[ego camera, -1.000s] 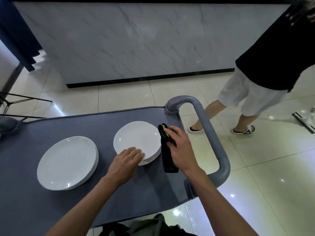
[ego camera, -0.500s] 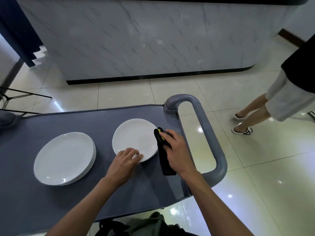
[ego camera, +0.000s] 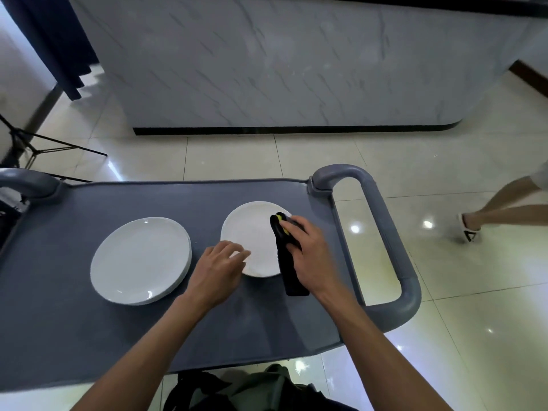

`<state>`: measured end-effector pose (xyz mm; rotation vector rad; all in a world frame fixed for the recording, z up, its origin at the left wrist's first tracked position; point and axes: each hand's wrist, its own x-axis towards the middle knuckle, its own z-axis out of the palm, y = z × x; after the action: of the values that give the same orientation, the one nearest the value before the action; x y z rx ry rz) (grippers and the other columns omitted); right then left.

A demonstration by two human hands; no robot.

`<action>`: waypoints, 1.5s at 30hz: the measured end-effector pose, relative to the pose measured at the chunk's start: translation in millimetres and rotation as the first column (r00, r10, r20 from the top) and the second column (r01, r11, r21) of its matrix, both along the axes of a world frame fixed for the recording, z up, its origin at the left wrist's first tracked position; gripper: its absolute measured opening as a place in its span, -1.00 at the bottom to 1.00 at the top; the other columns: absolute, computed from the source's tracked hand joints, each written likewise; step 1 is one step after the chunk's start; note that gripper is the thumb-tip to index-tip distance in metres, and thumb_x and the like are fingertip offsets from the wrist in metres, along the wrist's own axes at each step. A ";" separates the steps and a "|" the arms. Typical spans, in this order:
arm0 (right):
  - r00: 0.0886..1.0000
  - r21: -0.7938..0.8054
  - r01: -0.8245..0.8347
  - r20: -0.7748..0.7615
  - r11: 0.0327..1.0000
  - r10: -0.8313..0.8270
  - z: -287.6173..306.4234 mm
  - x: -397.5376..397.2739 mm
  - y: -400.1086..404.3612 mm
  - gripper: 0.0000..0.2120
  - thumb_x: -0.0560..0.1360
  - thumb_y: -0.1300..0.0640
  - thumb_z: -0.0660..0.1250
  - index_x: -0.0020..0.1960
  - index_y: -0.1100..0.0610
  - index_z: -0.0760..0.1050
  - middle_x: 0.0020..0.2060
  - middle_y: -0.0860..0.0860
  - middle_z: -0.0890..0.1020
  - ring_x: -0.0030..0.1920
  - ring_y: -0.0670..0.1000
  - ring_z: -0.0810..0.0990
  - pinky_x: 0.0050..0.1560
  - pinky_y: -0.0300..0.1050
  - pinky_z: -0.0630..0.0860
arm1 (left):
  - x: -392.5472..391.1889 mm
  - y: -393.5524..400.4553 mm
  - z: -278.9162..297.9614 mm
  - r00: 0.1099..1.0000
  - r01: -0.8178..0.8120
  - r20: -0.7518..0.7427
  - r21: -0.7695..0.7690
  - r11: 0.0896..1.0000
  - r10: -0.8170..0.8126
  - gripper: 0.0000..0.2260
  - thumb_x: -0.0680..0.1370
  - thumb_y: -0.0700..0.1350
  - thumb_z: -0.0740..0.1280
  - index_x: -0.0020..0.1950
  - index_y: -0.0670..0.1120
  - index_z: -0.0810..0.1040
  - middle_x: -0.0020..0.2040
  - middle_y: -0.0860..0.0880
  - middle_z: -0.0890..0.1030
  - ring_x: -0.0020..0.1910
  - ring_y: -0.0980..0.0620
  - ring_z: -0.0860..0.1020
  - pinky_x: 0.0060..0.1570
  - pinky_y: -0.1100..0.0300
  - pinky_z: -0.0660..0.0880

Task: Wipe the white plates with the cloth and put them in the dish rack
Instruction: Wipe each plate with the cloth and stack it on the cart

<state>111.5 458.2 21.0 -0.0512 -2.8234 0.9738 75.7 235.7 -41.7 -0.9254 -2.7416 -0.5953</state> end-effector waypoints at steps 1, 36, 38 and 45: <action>1.000 -0.002 -0.009 -0.004 1.000 0.009 1.8 -3.5 -7.5 -0.52 0.54 0.36 0.31 0.42 0.07 0.47 0.39 -0.02 0.44 0.37 0.02 0.35 0.40 -0.24 0.26 | -2.1 -8.5 2.0 1.000 -0.023 -0.007 0.023 0.999 0.024 -0.72 0.43 -0.25 0.52 0.13 -0.11 0.68 0.05 -0.05 0.66 0.03 -0.16 0.62 -0.13 0.00 0.54; 0.940 -0.065 -0.304 0.140 0.951 0.310 -28.0 -95.7 -301.8 -0.46 0.46 0.39 0.30 0.38 0.05 0.50 0.33 -0.04 0.51 0.33 0.10 0.43 0.36 0.04 0.37 | -27.6 -253.5 -25.1 0.444 -0.846 0.681 0.105 0.523 0.582 -0.76 0.39 0.09 0.52 -0.07 0.09 0.54 -0.19 0.15 0.60 -0.14 0.03 0.58 -0.13 0.10 0.51; 0.937 -0.024 -0.309 0.162 0.951 0.309 -32.8 -95.2 -301.9 -0.45 0.47 0.37 0.30 0.40 0.02 0.48 0.34 -0.06 0.49 0.31 0.11 0.42 0.32 0.10 0.40 | -28.4 -251.7 -25.4 0.436 -0.847 0.682 0.092 0.523 0.587 -0.76 0.38 0.08 0.52 -0.07 0.08 0.52 -0.19 0.14 0.59 -0.15 0.01 0.57 -0.14 0.11 0.50; 0.899 0.151 -0.404 0.249 0.902 0.360 -49.4 -88.4 -296.4 -0.47 0.53 0.27 0.28 0.48 0.02 0.38 0.49 -0.05 0.35 0.39 0.12 0.34 0.35 0.11 0.35 | -35.9 -250.9 -26.3 0.382 -0.865 0.718 0.055 0.499 0.582 -0.79 0.41 0.04 0.50 -0.05 0.05 0.55 -0.18 0.12 0.59 -0.10 -0.01 0.59 -0.11 0.10 0.51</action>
<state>23.1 161.8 -28.4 0.4725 -3.1929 0.7808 39.8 -15.2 -68.0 0.8270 -2.8531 -1.3833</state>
